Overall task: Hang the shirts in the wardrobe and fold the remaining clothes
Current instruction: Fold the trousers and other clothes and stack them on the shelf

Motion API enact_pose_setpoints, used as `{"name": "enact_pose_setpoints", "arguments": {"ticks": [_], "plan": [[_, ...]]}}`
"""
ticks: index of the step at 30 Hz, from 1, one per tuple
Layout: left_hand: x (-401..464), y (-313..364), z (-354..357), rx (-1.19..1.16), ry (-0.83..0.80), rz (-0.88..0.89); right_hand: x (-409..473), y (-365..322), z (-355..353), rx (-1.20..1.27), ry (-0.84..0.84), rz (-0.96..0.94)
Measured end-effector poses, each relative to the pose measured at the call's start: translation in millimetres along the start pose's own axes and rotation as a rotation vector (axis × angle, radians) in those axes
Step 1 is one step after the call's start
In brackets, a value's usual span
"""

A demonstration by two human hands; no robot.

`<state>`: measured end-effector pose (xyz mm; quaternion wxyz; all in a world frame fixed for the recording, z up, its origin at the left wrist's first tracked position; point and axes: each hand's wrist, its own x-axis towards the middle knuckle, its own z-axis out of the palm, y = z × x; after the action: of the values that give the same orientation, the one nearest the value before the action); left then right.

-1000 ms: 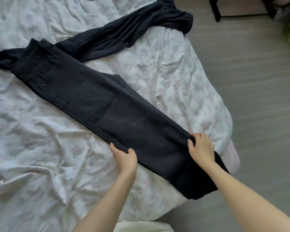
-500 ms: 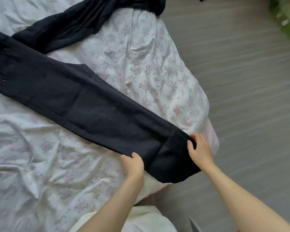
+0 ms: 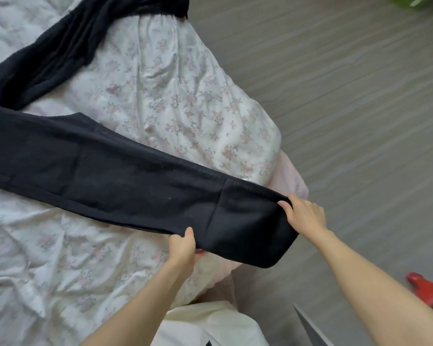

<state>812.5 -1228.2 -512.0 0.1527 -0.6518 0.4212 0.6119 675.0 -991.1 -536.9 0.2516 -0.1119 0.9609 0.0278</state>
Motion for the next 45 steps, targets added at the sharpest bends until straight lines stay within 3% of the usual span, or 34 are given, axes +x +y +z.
{"name": "enact_pose_setpoints", "arguments": {"ticks": [2, 6, 7, 9, 13, 15, 17, 21, 27, 37, 40, 45], "plan": [[-5, 1, -3, 0.151, -0.079, -0.047, 7, 8, -15, -0.129, 0.019, 0.015], [-4, 8, -21, 1.209, -0.201, 0.045, 14, 0, -25, -0.226, -0.046, 0.179], [-1, 11, -25, 1.406, -0.172, 0.118, 13, -8, -23, -0.177, -0.032, 0.198], [6, 18, -30, 1.575, -0.044, 0.310, 11, -33, -19, -0.050, 0.052, 0.106], [16, 30, -47, 1.488, 0.283, 0.699, 5, -112, -19, -0.015, 0.276, -0.437], [23, 35, -57, 1.432, 0.347, 0.854, 2, -146, -18, -0.081, 0.258, -0.627], [34, 41, -73, 1.409, 0.346, 0.934, 1, -181, -12, -0.149, 0.174, -0.751], [64, 46, -103, 1.328, 0.336, 1.128, 10, -233, 4, -0.229, 0.103, -0.800], [134, 88, -184, 1.293, 0.472, 0.872, 48, -330, 13, -0.254, 0.131, -0.919], [236, 182, -307, 1.185, 0.721, 0.815, 106, -519, 8, -0.255, 0.190, -1.006], [259, 215, -336, 0.970, 0.756, 0.748, 122, -566, 6, -0.300, 0.209, -1.015], [261, 265, -363, 0.204, 0.772, 0.762, 135, -622, 4, -0.331, 0.121, -1.017]]}}
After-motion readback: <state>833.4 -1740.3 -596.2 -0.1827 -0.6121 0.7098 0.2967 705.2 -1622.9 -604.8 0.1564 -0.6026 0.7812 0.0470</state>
